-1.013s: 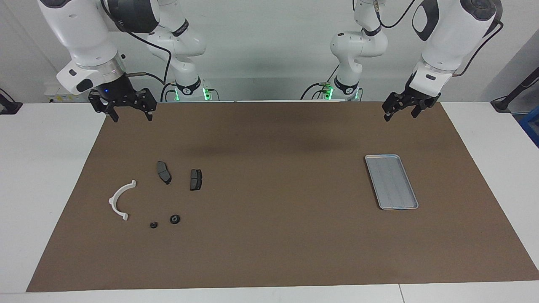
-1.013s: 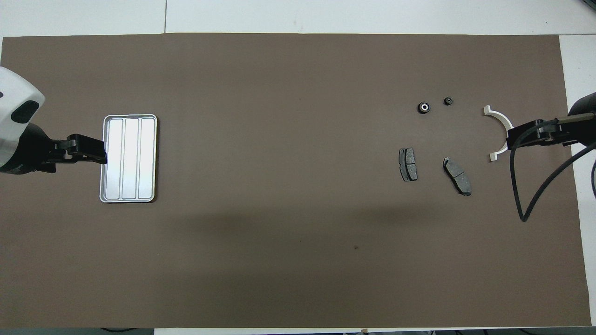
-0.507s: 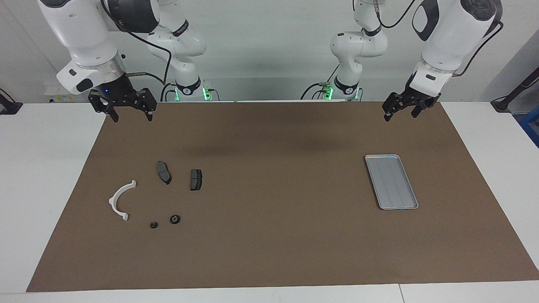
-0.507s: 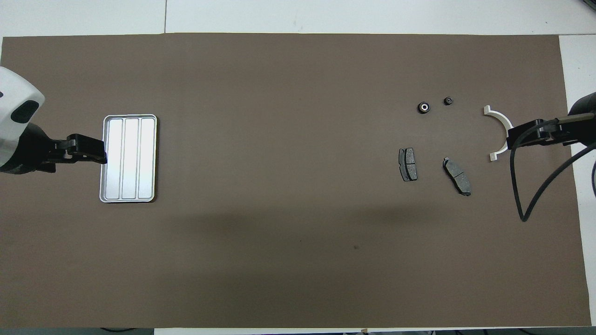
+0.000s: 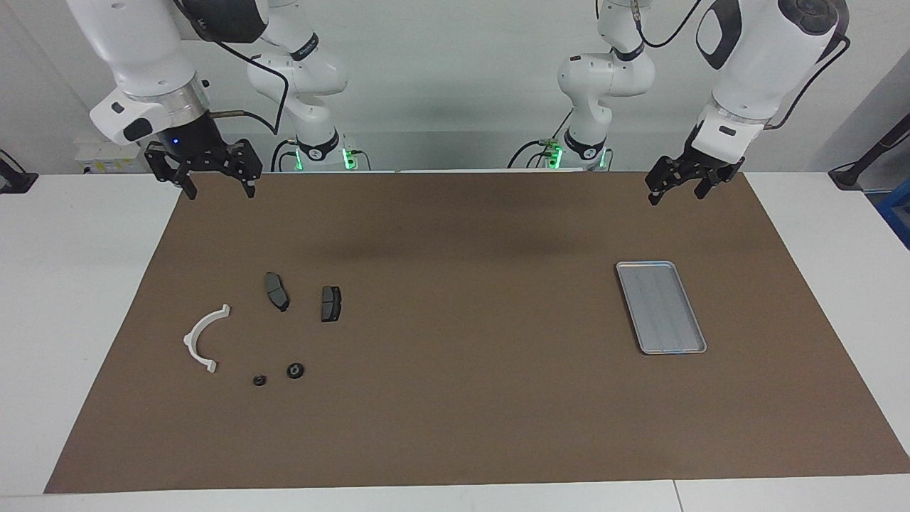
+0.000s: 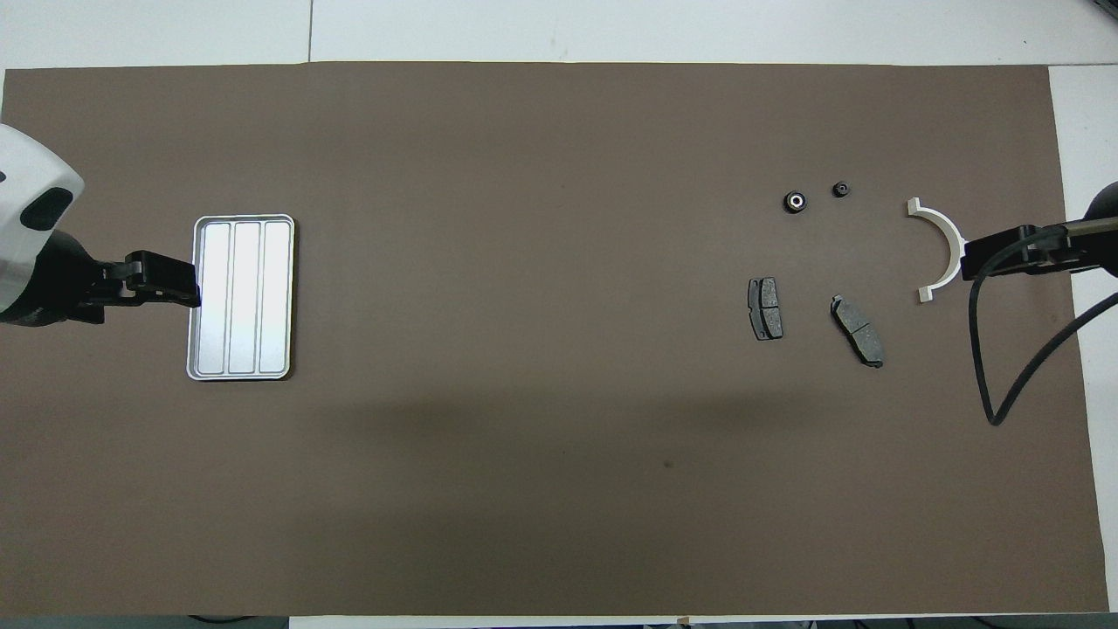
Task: Pick bearing gear from pile to tray
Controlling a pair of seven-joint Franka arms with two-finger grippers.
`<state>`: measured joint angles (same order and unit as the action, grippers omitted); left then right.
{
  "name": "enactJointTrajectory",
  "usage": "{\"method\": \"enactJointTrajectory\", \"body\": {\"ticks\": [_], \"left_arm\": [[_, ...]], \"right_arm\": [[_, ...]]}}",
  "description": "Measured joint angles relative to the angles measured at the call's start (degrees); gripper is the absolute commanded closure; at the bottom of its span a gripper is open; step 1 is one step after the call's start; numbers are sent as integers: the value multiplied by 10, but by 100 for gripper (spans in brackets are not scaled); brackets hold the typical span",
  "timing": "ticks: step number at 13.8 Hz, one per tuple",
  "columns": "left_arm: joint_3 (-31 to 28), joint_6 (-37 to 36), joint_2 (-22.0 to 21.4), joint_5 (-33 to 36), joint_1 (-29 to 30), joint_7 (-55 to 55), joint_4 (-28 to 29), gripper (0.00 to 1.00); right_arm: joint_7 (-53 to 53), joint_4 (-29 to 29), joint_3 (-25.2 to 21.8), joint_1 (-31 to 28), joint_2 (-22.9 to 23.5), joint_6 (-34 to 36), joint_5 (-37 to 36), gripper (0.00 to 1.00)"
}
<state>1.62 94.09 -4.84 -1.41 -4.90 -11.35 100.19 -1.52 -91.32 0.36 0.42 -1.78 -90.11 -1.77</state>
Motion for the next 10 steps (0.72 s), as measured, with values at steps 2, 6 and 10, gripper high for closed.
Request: {"method": "enactJointTrajectory", "body": {"ticks": [2, 6, 10], "left_arm": [[0, 0, 0, 0, 0, 0, 0, 0], [0, 0, 0, 0, 0, 0, 0, 0], [0, 0, 0, 0, 0, 0, 0, 0]], "right_arm": [[-8, 0, 2, 0, -1, 0, 0, 0], [-12, -9, 3, 10, 2, -15, 1, 0], [-10, -46, 3, 20, 28, -80, 1, 0]]}}
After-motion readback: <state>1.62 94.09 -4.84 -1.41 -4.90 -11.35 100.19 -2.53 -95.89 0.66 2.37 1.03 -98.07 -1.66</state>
